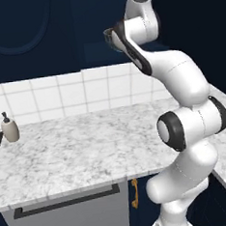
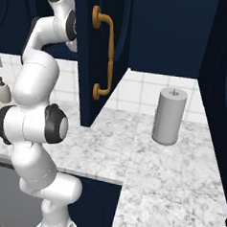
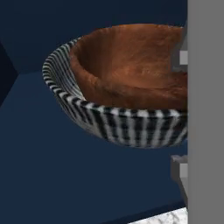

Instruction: Pick up the bowls on the counter and stack them on top of one another in the open cabinet. Place the smaller bowl on top of the larger bowl.

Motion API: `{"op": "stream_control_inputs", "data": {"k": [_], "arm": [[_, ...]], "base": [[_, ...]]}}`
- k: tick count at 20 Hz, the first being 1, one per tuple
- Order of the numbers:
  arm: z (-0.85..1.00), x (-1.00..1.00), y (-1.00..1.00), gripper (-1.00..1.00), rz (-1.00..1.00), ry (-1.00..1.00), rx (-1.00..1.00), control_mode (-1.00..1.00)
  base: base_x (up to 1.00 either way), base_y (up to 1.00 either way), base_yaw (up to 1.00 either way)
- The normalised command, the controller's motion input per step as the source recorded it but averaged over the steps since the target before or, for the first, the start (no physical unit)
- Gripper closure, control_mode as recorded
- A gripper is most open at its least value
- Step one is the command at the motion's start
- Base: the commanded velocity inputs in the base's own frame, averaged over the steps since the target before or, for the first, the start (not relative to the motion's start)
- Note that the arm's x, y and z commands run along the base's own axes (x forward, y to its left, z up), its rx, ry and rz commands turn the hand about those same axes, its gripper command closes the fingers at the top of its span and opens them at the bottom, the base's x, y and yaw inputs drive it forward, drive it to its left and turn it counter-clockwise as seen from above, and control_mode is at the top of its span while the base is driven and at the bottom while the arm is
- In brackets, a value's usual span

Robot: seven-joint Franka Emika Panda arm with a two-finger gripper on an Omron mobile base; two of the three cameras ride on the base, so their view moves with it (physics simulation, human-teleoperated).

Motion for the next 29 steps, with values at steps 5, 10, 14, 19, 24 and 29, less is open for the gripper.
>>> {"op": "stream_control_inputs", "data": {"k": [5, 10, 14, 19, 24, 29], "arm": [[-0.05, -0.91, 0.00, -1.00, 0.00, -0.35, -0.09, -1.00], [-0.38, -1.00, 0.00, -1.00, 0.00, -0.27, -0.09, -1.00], [-0.89, -1.00, 0.00, -1.00, 0.00, 0.03, -0.07, -1.00], [-1.00, -1.00, 0.06, -1.00, 0.00, 0.32, -0.10, -1.00], [-1.00, -0.50, 0.11, -1.00, -0.03, 0.46, -0.13, -1.00], [-0.35, 0.00, 0.01, -1.00, 0.00, 0.18, -0.02, -1.00]], "base": [[0.00, 0.00, 0.00], [0.00, 0.00, 0.00], [0.00, 0.00, 0.00], [0.00, 0.00, 0.00], [0.00, 0.00, 0.00], [0.00, 0.00, 0.00]]}}
